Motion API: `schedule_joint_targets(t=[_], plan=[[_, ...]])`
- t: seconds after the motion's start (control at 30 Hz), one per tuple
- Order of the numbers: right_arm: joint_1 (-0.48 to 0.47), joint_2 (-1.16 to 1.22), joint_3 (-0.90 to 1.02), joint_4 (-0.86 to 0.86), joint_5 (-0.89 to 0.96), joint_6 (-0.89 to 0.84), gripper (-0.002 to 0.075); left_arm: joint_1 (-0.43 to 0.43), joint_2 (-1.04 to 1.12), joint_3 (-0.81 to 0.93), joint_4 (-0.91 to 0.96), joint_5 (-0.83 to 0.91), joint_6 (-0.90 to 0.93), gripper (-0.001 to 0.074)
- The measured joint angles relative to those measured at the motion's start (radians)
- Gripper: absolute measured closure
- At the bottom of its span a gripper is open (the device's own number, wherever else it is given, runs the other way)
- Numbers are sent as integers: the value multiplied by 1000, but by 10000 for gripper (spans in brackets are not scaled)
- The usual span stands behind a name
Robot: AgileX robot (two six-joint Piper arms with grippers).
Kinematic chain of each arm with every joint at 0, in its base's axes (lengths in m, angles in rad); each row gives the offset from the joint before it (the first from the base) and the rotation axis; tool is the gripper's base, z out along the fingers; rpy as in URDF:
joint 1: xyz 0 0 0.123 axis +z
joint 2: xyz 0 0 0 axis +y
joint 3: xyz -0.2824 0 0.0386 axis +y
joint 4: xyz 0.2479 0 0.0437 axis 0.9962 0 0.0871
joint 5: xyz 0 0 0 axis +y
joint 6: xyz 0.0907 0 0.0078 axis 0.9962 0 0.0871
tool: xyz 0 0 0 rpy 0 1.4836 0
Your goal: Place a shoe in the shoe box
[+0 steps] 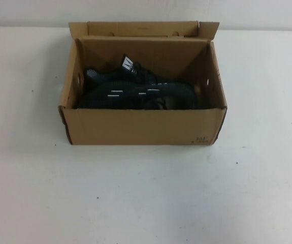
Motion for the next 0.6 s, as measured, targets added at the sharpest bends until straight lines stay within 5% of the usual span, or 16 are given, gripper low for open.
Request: schedule_joint_targets(t=[0.6], plan=[[0, -4, 76, 0, 123, 0, 743, 0, 0, 0, -3, -2, 1, 736]])
